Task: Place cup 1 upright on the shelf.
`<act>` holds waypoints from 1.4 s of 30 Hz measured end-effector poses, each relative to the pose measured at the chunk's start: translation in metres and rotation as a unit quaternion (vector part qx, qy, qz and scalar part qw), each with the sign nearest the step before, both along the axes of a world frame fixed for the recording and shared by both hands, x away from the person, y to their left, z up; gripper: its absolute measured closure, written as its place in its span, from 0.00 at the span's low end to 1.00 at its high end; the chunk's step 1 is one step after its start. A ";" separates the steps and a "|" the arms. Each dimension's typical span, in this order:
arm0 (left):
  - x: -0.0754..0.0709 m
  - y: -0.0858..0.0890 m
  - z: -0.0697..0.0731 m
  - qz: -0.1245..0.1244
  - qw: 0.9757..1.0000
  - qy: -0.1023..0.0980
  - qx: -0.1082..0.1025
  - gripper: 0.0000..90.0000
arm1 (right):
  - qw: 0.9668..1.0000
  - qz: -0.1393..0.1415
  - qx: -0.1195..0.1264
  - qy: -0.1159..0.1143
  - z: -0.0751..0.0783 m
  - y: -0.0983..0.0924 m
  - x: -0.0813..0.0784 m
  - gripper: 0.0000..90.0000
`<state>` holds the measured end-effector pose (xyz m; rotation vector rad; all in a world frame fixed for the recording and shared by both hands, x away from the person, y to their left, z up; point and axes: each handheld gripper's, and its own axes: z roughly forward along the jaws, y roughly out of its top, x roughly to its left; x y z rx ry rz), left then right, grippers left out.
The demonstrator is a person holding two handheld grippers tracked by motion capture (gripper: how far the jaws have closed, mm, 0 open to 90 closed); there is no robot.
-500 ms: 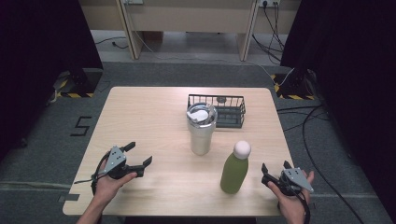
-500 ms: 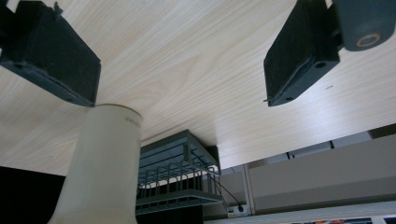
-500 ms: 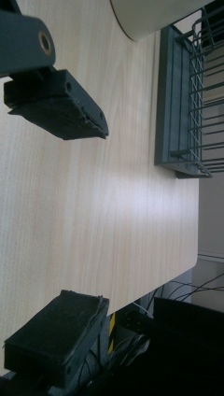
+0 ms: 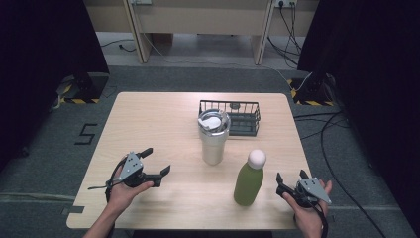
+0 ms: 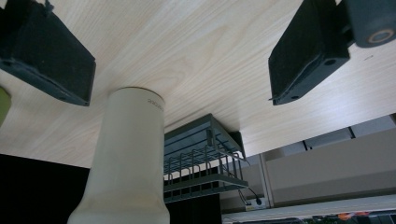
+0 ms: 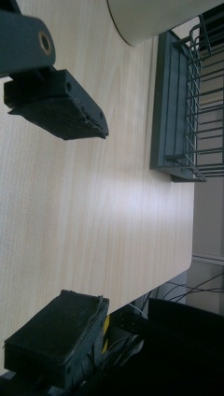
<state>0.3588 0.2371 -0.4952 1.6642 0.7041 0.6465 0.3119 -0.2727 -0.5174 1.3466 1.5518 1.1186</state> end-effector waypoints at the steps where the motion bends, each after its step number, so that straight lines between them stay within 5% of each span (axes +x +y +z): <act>1: -0.001 -0.003 0.001 -0.008 1.000 -0.002 0.000 0.07 | 1.000 0.001 -0.002 0.000 0.001 0.000 0.000 0.17; 10: 0.003 -0.025 0.007 -0.048 0.999 -0.003 -0.004 0.02 | 1.000 0.000 -0.006 -0.003 0.003 0.002 -0.001 0.17; 27: 0.047 -0.073 0.008 -0.067 0.998 0.011 -0.006 0.00 | 1.000 0.003 -0.005 0.005 0.002 0.001 0.000 0.17; 42: 0.075 -0.114 0.011 -0.099 0.995 0.016 0.013 0.00 | 1.000 0.007 -0.006 0.007 0.002 0.002 0.001 0.17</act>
